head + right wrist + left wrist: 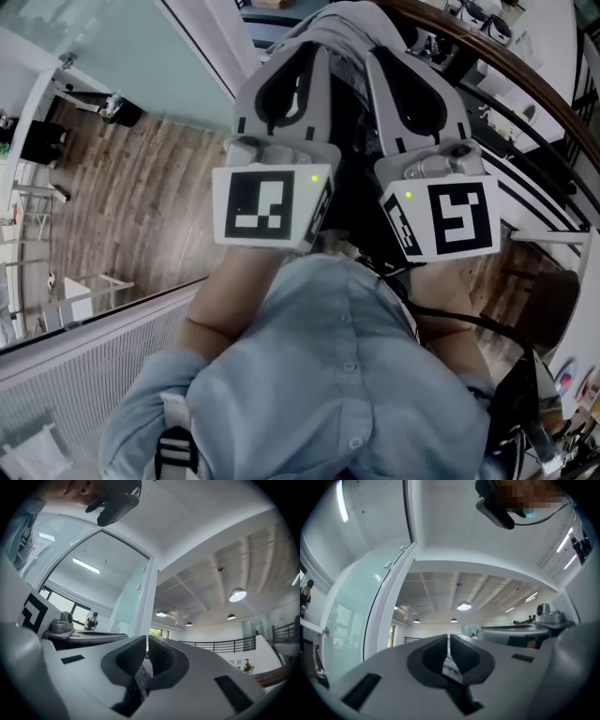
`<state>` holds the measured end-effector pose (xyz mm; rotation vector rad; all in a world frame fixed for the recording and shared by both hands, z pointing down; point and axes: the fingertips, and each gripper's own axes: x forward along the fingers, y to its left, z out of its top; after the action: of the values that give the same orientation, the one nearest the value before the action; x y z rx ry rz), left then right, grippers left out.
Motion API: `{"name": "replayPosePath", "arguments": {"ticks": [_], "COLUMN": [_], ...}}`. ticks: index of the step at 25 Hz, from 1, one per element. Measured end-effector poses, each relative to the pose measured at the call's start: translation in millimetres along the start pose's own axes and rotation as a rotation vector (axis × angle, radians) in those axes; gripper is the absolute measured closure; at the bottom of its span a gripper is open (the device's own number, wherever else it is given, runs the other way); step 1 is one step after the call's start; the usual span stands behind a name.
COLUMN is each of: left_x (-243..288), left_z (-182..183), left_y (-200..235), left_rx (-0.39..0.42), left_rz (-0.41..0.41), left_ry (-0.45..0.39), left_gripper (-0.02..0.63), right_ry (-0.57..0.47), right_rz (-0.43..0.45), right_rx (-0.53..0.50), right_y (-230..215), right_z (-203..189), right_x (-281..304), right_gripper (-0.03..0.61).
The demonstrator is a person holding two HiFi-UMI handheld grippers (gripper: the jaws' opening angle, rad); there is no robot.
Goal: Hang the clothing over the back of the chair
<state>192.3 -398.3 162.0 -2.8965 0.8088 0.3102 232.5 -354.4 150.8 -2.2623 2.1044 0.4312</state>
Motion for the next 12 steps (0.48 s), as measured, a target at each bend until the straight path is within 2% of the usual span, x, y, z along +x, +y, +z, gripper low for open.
{"name": "replayPosePath", "arguments": {"ticks": [3,12], "left_x": [1.2,-1.0], "left_z": [0.8,2.6], "left_y": [1.7,-0.8], "left_rx": [0.018,0.004], "left_rz": [0.011,0.018], "left_ry": [0.003,0.006], "left_gripper": [0.588,0.588], "right_ry": [0.002,0.011], "right_rz": [0.0,-0.002], "right_rx": [-0.001,-0.004], "right_y": [0.2,2.1], "right_z": [-0.5,-2.6], "right_x": [3.1,3.8], "right_gripper": [0.558,0.568]}}
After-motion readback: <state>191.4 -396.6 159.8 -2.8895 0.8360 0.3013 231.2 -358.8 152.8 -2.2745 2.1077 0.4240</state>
